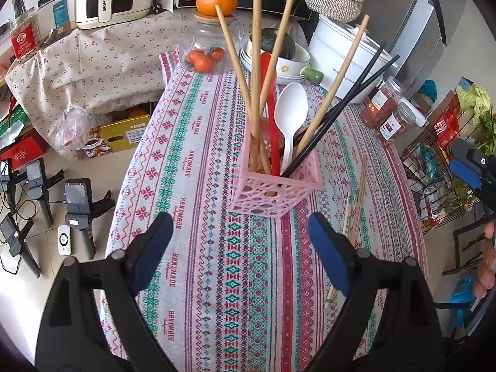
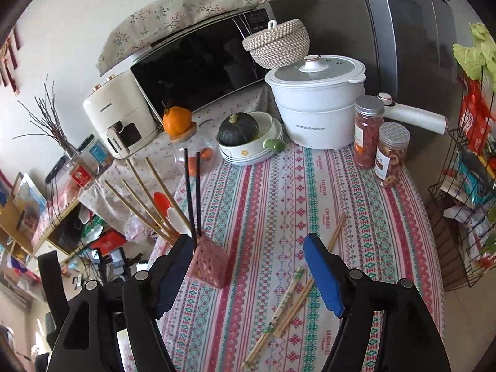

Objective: Organize utensils
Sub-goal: 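Grasp the paper-wrapped wooden chopstick with the left tool and lift it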

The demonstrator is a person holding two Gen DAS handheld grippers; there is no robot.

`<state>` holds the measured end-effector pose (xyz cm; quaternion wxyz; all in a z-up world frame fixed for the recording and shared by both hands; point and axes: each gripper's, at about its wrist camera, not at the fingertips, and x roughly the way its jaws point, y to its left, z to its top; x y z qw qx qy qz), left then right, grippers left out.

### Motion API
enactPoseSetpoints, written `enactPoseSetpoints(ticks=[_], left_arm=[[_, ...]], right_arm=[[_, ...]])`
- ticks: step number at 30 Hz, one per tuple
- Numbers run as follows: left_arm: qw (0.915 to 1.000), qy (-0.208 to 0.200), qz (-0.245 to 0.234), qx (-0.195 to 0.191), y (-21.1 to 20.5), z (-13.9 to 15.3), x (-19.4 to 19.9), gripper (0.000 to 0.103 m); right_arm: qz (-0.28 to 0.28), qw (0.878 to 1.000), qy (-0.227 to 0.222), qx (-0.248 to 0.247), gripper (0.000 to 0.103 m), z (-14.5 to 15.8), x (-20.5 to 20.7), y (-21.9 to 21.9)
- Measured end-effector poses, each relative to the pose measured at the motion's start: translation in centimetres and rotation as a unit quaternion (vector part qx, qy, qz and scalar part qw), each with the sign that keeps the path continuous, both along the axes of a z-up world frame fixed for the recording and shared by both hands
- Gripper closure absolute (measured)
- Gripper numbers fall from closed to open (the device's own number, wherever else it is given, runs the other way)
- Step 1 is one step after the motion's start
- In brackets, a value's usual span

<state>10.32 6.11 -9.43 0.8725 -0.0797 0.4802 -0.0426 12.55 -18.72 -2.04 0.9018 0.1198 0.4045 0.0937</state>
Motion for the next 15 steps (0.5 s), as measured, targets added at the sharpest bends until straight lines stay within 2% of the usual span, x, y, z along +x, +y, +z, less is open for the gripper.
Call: enactPoseSetpoints(ticks=[3, 7, 15], left_arm=[[0.9999, -0.003, -0.01, 0.011, -1.4, -0.5, -0.5, 0.014], [0.9993, 0.007, -0.03, 0.022, -3.1, -1.2, -0.9, 0.014], [0.9962, 0.017, -0.067, 0.053, -6.6, -1.9, -1.1, 0.013]], right_arm=[[-0.023, 1.0, 0.008, -0.019, 0.019, -1.5, -0.7, -2.0], [-0.042, 0.997, 0.026, -0.054, 0.018, -3.1, -1.6, -4.2], [-0.063, 0.996, 0.051, -0.048, 0.015, -4.9, -3.0, -7.4]])
